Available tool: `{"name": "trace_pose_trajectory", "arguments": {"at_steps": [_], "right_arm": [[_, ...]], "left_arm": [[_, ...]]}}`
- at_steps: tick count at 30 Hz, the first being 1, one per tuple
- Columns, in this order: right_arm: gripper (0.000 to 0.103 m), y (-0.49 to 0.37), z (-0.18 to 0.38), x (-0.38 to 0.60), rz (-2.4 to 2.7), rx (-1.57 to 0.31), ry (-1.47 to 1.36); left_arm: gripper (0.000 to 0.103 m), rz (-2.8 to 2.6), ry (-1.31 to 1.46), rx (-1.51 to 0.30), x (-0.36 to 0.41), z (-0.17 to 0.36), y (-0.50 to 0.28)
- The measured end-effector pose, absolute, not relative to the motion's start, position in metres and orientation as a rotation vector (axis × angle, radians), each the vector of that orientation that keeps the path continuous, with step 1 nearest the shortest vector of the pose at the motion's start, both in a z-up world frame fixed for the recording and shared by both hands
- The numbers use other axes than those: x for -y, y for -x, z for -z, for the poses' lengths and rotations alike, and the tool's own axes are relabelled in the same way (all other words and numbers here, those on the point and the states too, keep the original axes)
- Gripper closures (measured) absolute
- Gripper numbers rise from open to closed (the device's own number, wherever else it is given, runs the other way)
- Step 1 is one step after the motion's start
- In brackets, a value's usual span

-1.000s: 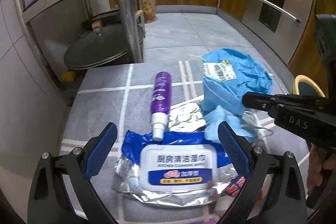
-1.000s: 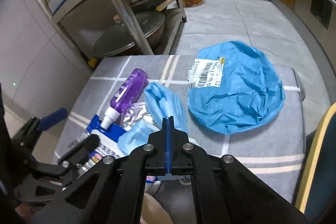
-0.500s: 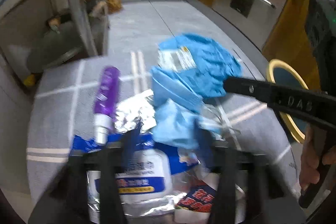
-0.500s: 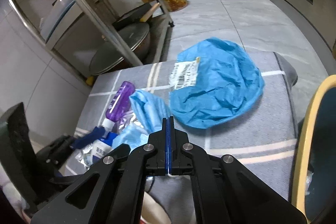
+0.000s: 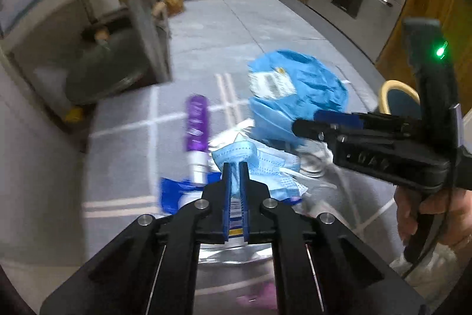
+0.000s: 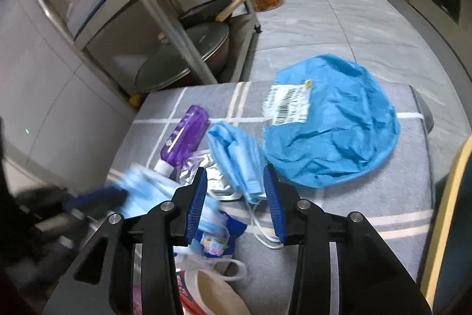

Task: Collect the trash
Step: 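Grasp a blue face mask with the left tool while the right tool grasps another mask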

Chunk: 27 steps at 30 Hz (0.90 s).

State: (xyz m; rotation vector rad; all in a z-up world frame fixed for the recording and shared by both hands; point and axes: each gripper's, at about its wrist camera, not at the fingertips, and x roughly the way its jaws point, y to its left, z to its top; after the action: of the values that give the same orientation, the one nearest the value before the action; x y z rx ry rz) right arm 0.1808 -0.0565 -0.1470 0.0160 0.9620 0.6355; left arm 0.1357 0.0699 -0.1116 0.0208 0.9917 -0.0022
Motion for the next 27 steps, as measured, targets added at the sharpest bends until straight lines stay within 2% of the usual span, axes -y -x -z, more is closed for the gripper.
{"name": "trace_pose_trajectory", "arguments": {"at_steps": [2, 4, 5, 7, 19, 27], "right_arm": [[0.062, -0.181, 0.151, 0.049, -0.621, -0.968, 0.015], [0.077, -0.181, 0.155, 0.045, -0.600, -0.973, 0.034], [0.095, -0.181, 0.157, 0.043, -0.591, -0.977, 0.046], [0.100, -0.179, 0.155, 0.044, -0.593, -0.967, 0.047], [0.100, -0.147, 0.102, 0.064, -0.600, -0.849, 0.030], [0.100, -0.113, 0.055, 0.110, -0.561, -0.733, 0.020]], "left_arm": [[0.097, -0.012, -0.040, -0.983, -0.074, 0.108, -0.133], [0.097, -0.014, -0.034, -0.980, -0.078, 0.110, -0.132], [0.097, -0.019, -0.046, -0.982, -0.077, 0.111, -0.132], [0.097, -0.022, -0.068, -0.989, -0.077, 0.115, -0.133], [0.097, -0.007, -0.104, -0.925, -0.062, 0.101, -0.117], [0.097, -0.004, -0.088, -0.772, -0.036, 0.063, -0.110]]}}
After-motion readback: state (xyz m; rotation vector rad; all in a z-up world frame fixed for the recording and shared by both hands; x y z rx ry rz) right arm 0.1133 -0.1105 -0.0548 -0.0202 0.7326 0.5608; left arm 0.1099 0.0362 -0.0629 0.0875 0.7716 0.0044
